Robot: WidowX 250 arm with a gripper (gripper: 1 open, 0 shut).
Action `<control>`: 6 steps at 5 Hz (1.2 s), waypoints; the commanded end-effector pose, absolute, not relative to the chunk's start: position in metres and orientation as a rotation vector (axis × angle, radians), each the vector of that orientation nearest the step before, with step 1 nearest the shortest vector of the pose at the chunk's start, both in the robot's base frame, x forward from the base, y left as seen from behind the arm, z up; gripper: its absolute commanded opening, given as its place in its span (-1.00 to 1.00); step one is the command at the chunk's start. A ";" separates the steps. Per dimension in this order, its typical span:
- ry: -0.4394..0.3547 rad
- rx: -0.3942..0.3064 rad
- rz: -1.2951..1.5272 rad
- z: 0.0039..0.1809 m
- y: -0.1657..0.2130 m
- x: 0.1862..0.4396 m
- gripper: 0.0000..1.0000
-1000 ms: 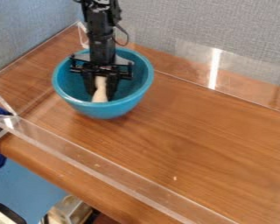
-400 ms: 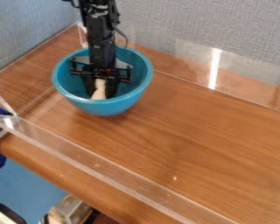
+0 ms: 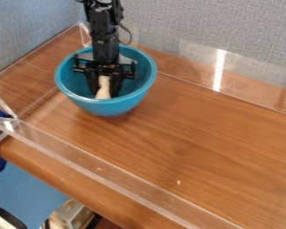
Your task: Remove the mushroom from inside the blue bowl and put it on the table
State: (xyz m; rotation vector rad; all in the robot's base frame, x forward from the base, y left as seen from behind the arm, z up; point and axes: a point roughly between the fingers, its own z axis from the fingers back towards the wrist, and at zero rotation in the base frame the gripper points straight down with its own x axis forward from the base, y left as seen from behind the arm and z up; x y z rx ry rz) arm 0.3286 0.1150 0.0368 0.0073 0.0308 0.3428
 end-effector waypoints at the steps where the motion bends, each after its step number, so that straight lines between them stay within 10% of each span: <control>1: -0.057 0.020 0.383 0.071 0.120 0.339 -1.00; 6: -0.087 0.010 0.421 0.057 0.129 0.335 -1.00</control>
